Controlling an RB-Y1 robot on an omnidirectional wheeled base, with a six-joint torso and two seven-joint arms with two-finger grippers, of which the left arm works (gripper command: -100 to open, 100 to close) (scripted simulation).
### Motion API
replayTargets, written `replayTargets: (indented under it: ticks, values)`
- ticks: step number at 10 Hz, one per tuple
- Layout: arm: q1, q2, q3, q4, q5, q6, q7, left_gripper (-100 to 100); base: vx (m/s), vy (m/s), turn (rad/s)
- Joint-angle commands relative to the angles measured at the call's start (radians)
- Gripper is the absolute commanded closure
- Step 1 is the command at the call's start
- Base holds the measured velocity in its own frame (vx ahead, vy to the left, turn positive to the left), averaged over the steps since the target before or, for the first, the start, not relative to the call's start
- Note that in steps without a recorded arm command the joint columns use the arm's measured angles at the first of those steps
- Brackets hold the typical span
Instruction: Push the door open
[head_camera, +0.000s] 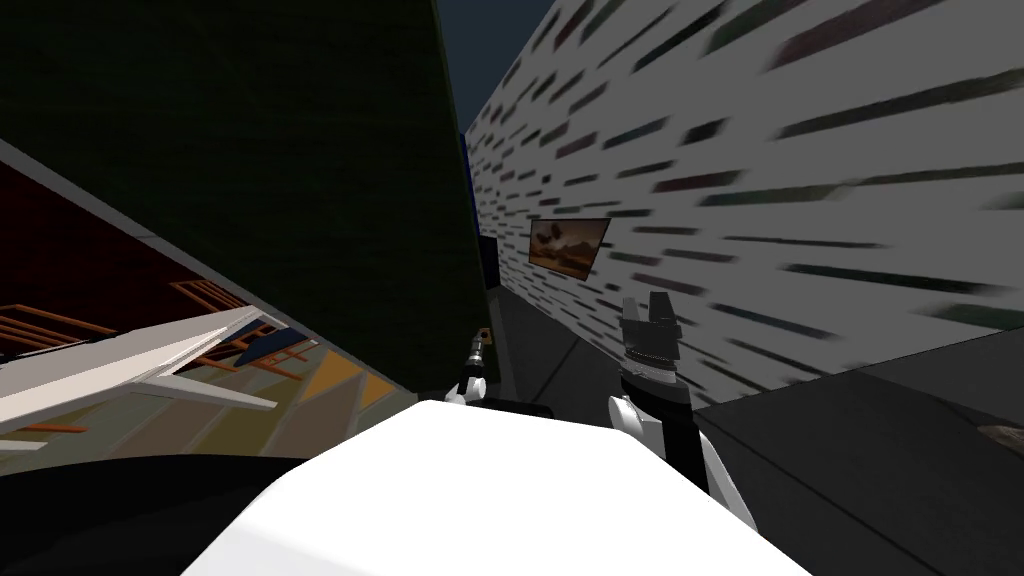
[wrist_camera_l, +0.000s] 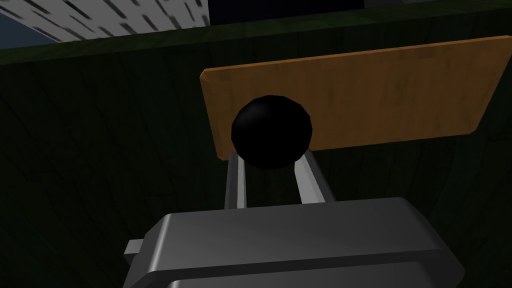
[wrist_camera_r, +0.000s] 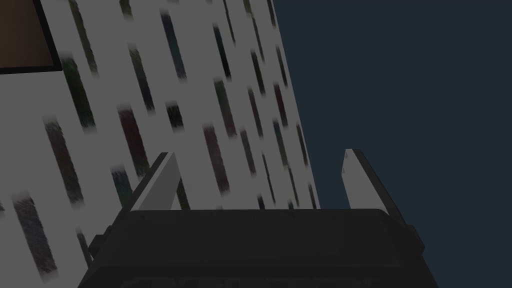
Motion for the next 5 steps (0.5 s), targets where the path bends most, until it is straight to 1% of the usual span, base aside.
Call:
replayTargets:
  ticks: [1,2,3,4,5]
  values:
    - [0.0,0.009,0.018,-0.014,0.013,0.003,-0.004,100,0.196,-0.039,0.069]
    - [-0.001,0.006,0.028,-0.014,0.021,0.003,-0.008,100,0.194,-0.059,0.057]
    - [0.018,0.014,-0.003,-0.038,0.031,0.006,-0.029,-100,0.004,0.047,0.151]
    - [0.018,0.014,-0.003,-0.038,0.031,0.006,-0.029,-100,-0.119,0.1,0.057]
    - [0.026,0.002,-0.02,-0.048,0.041,0.004,-0.042,-100,-0.174,0.086,0.073]
